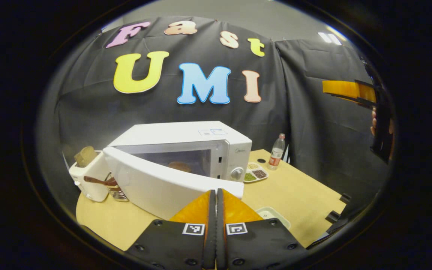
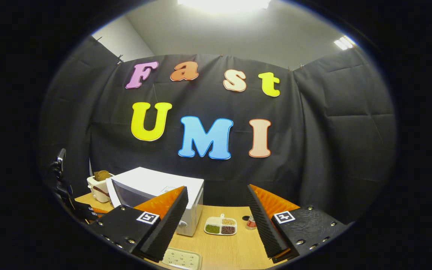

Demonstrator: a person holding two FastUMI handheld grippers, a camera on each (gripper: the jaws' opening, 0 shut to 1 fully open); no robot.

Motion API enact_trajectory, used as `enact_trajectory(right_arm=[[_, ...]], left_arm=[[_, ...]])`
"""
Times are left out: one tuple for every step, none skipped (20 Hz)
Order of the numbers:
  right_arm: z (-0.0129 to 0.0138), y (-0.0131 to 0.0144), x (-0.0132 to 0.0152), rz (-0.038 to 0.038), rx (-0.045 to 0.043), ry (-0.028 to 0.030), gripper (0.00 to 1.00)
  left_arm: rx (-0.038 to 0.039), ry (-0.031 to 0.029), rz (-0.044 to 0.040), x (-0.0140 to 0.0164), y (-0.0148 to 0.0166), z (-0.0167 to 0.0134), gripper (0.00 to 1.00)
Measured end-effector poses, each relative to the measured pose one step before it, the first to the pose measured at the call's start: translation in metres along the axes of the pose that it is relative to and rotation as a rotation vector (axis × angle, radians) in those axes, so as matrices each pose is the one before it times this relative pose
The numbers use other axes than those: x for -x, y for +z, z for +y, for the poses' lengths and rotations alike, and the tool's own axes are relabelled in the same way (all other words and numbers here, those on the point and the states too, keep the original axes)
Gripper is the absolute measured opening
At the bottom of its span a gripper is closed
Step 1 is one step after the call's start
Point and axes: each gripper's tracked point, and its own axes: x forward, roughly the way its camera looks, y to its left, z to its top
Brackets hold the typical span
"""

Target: Open the microwave oven with the left hand, put the food in, and close the microwave oven.

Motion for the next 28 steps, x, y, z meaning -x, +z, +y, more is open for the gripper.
enact_trajectory(right_arm=[[0.00026, -0.00396, -0.00061, 0.01396, -0.00252, 0.00512, 0.95], [-0.00026, -0.00184, -0.00056, 0.00649, 0.00163, 0.00678, 0.95], [-0.00234, 0.00117, -0.00016, -0.00218, 0.00324, -0.00086, 0.95], [-0.00213, 0.00103, -0.00185, -0.00267, -0.00242, -0.00531, 0.95], [-0.00189, -0.00115, -0.00077, 0.00010, -0.00928, -0.00359, 0.95], [-0.00069, -0.00014, -0.00219, 0.00157, -0.00990, -0.00181, 0.95], [-0.00059, -0.00126, -0.00211, 0.00071, -0.00607, -0.00037, 0.95], [-0.00171, -0.00033, -0.00217, 0.00144, 0.00011, -0.00104, 0.95], [-0.00184, 0.00039, -0.00213, 0.00083, 0.00210, -0.00257, 0.95], [-0.00140, -0.00015, -0.00262, 0.00116, -0.00048, -0.00132, 0.95], [-0.00192, -0.00166, -0.00023, 0.00163, -0.00230, -0.00225, 0.95], [-0.00087, -0.00080, -0.00055, 0.00258, -0.00395, -0.00113, 0.95], [-0.00022, -0.00256, -0.00220, 0.00692, -0.00251, -0.00079, 0.95], [-0.00074, -0.00255, -0.00264, 0.00583, -0.00255, 0.00026, 0.95], [-0.00158, -0.00144, -0.00160, 0.00546, -0.00070, -0.00058, 0.95], [-0.00262, -0.00088, -0.00228, 0.00191, -0.00008, -0.00140, 0.95], [-0.00344, -0.00164, -0.00198, 0.00179, 0.00024, -0.00338, 0.95], [-0.00175, -0.00072, -0.00197, 0.00313, -0.00155, -0.00227, 0.95], [-0.00050, -0.00303, -0.00073, 0.00499, -0.00266, -0.00097, 0.95], [-0.00061, -0.00159, -0.00147, 0.00735, -0.00357, -0.00035, 0.95], [-0.00004, -0.00212, -0.00196, 0.00376, -0.00373, 0.00095, 0.95], [-0.00118, -0.00024, -0.00086, 0.00108, -0.00358, 0.00048, 0.95], [-0.00284, -0.00100, -0.00129, -0.00074, -0.00211, 0.00029, 0.95], [-0.00226, -0.00049, -0.00189, -0.00072, -0.00149, -0.00189, 0.95], [-0.00135, -0.00165, -0.00063, 0.00108, -0.00227, -0.00214, 0.95], [-0.00149, -0.00176, -0.00073, 0.00422, -0.00421, -0.00158, 0.95], [-0.00135, -0.00316, -0.00130, 0.00837, -0.00377, -0.00093, 0.95], [-0.00119, -0.00147, -0.00028, 0.00461, -0.00439, -0.00054, 0.95]], left_arm=[[0.00648, -0.00349, 0.00605, -0.00341, 0.00011, -0.00204, 0.07], [-0.00042, -0.00354, 0.00584, -0.00429, -0.00140, -0.00225, 0.07], [-0.00673, -0.00075, 0.00168, -0.00267, 0.00124, -0.00016, 0.07], [-0.00578, 0.00135, 0.00239, -0.00287, 0.00132, 0.00072, 0.07], [-0.00387, 0.00186, -0.00091, -0.00355, 0.00271, 0.00083, 0.07], [-0.00192, 0.00042, -0.00313, -0.00175, 0.00338, -0.00017, 0.07], [0.00057, -0.00151, -0.00182, -0.00322, 0.00376, -0.00034, 0.07], [0.00264, -0.00124, 0.00258, -0.00497, 0.00070, -0.00029, 0.07], [0.00200, 0.00062, 0.00332, -0.00457, 0.00103, -0.00031, 0.07], [0.00034, 0.00113, 0.00175, -0.00488, 0.00093, 0.00053, 0.07], [0.00270, 0.00088, -0.00024, -0.00417, 0.00197, 0.00042, 0.07], [0.00665, -0.00113, -0.00197, -0.00441, 0.00177, -0.00002, 0.07], [0.00428, 0.00192, 0.00060, -0.00545, 0.00139, 0.00065, 0.07], [-0.00054, 0.00467, 0.00330, -0.00643, 0.00008, 0.00069, 0.07], [0.00063, 0.00525, 0.00385, -0.00566, 0.00136, 0.00120, 0.07], [0.00557, 0.00357, -0.00017, -0.00382, 0.00053, -0.00014, 0.07], [0.01165, 0.00052, 0.00040, -0.00576, 0.00221, -0.00044, 0.07], [0.01163, 0.00352, -0.00098, -0.00456, 0.00187, 0.00027, 0.07], [0.01314, 0.00113, -0.00137, -0.00578, 0.00244, -0.00120, 0.07], [0.01585, -0.00001, -0.00632, -0.00323, 0.00304, -0.00052, 0.07], [0.01535, 0.00078, -0.00351, -0.00489, 0.00272, -0.00167, 0.07], [0.01226, 0.00315, -0.00019, -0.00489, 0.00071, 0.00046, 0.07], [0.00874, 0.00035, 0.00312, -0.00425, -0.00041, -0.00116, 0.07], [0.00407, 0.00263, 0.00317, -0.00413, 0.00020, 0.00015, 0.07], [0.00012, 0.00113, 0.00109, -0.00491, 0.00117, -0.00020, 0.07], [-0.00053, 0.00160, 0.00332, -0.00515, 0.00104, -0.00075, 0.07], [-0.00030, 0.00315, 0.00369, -0.00571, 0.00114, 0.00037, 0.07], [-0.00001, 0.00087, 0.00150, -0.00418, 0.00136, -0.00135, 0.07]])
